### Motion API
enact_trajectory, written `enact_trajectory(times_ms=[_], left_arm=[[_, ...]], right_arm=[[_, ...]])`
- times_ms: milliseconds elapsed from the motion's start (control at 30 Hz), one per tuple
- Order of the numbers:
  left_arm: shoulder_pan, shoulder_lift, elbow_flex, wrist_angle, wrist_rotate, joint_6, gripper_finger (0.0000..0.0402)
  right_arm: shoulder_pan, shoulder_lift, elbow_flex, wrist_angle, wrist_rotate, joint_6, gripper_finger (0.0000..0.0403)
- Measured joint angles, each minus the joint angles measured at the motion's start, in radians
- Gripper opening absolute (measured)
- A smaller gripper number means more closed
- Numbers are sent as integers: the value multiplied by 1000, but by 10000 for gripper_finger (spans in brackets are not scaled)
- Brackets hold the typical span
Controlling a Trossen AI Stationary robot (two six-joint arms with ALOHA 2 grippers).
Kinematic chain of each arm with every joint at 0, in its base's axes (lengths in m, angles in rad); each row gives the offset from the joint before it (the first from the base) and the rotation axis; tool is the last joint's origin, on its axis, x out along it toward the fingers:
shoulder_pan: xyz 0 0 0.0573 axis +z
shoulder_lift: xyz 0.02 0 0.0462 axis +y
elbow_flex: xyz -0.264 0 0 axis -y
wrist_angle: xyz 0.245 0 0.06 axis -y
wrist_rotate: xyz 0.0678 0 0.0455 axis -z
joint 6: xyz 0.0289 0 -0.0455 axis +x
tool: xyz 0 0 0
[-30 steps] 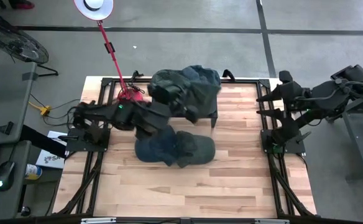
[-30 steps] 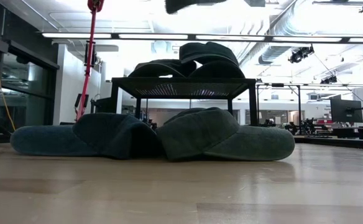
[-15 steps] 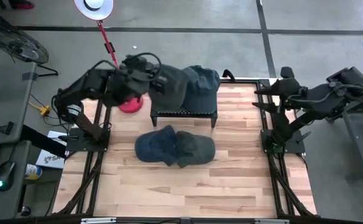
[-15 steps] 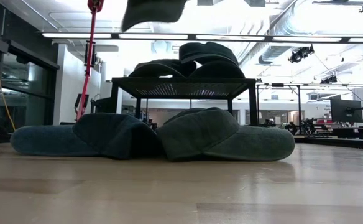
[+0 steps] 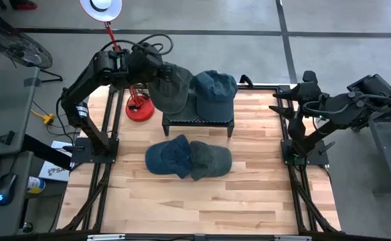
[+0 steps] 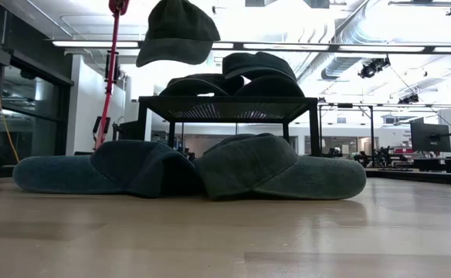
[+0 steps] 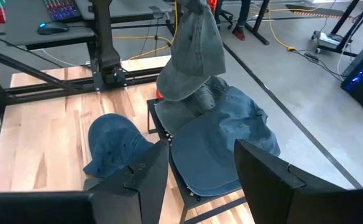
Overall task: Pick & Place hat
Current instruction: Stack the bottom gray cap on top of the other gray cap on the shelf
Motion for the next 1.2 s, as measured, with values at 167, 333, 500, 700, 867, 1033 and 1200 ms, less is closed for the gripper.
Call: enact_trajectory(times_ms=[167,333,500,700,867,1033,1200], left_arm=[[39,-2,0,51,104,22,5],[39,-1,0,91,148,17,5],[39,18,-1,91,167,-19,5],[39,45,0,104,168,-67,5],[39,69,-1,91,204,-87,5],[39,71,0,95,214,-101,5],[39,71,-1,90,195,-119,5]], right_arm=[[0,1,0,0,16,0,177],[0,1,0,-1,32,-5,177],[0,2,0,-1,39,-8,177],[0,2,0,-1,39,-10,177],[0,2,0,-1,39,-27,177],[0,2,0,-1,31,-34,177],[0,2,0,-1,28,-35,177]])
